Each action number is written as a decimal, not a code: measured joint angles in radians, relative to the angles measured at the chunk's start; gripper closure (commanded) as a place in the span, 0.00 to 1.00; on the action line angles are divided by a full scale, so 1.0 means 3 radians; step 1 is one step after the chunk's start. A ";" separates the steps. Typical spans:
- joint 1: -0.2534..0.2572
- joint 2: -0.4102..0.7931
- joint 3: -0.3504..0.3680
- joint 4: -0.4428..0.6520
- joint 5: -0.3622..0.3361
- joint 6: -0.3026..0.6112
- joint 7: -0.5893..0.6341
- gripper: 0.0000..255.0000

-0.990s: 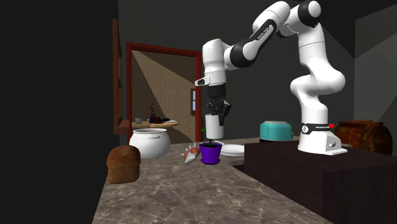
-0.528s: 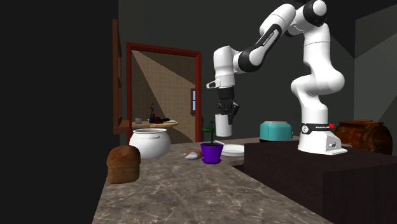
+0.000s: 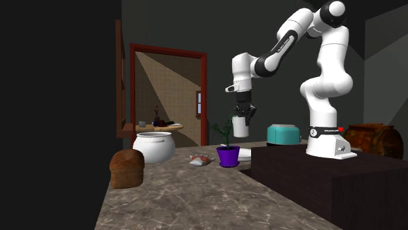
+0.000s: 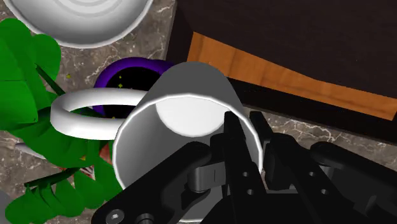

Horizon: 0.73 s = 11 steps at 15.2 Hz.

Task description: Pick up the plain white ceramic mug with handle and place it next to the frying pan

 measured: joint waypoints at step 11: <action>-0.0743 -0.0749 -0.0588 -0.0629 -0.0689 0.0006 -0.0723 1.00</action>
